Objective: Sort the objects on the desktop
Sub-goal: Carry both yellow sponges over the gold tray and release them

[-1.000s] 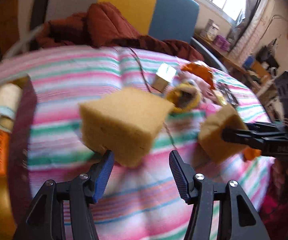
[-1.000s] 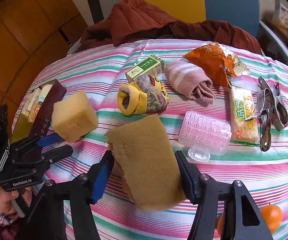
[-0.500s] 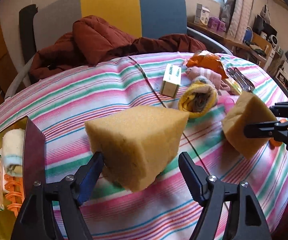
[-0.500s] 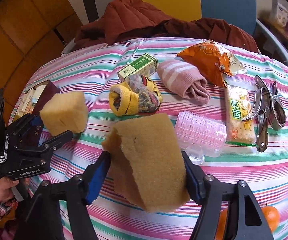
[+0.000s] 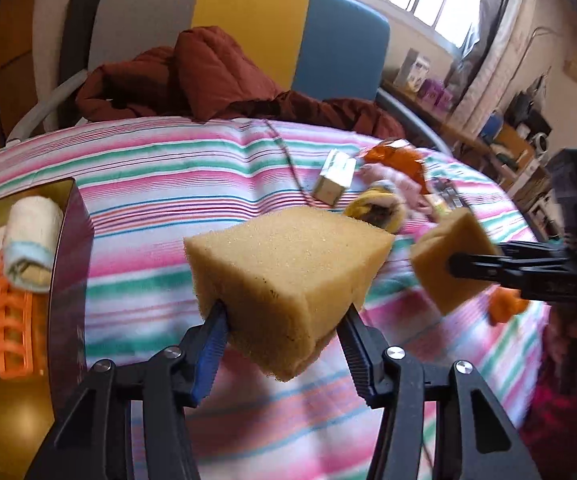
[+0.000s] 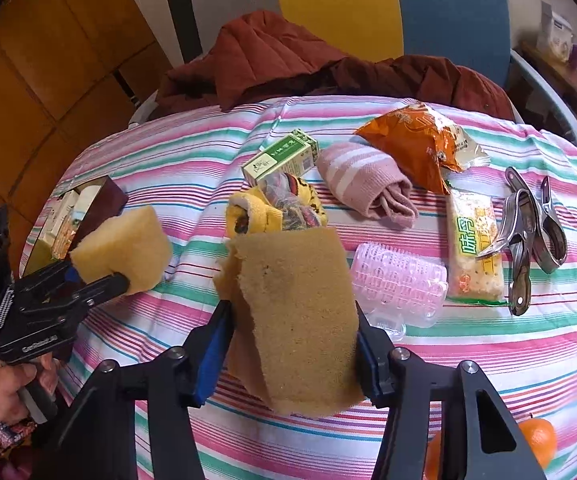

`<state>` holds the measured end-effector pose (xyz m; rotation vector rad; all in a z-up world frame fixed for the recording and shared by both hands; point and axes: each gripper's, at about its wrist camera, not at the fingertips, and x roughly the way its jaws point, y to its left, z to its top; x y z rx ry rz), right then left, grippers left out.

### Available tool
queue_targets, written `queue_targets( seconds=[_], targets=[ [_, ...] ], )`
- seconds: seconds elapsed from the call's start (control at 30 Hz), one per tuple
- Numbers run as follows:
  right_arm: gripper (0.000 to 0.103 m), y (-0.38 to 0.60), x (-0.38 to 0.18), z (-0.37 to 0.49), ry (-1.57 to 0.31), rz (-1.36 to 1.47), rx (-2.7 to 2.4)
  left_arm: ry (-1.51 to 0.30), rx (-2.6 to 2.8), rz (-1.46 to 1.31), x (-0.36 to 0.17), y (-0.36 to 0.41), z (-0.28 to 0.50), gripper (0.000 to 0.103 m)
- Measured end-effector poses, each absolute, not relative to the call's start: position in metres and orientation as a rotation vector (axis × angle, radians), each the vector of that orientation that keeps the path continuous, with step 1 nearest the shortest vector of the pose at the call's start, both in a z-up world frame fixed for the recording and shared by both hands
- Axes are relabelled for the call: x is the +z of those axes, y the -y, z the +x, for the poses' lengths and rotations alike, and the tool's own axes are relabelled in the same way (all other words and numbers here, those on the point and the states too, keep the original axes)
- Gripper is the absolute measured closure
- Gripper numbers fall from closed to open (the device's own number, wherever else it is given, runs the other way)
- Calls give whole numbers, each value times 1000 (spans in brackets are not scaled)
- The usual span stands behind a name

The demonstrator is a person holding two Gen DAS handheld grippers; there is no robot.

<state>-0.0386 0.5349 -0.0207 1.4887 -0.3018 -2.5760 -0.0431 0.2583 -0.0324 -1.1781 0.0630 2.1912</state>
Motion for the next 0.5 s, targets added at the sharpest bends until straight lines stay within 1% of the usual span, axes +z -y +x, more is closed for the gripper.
queue_targets(
  seconds=[0.2,0.33,0.5],
  targets=[
    [47,-516,-19,-35,246,1462,-2544,-17,2162,-1137,-13,-238,-16,48],
    [47,-494,-13,-33,292,1447,-2509,9,2188,-1093,6,-211,-11,48],
    [47,-445,7,-31,388,1332,-2450,43,2261,-1056,24,-162,-13,48]
  ],
)
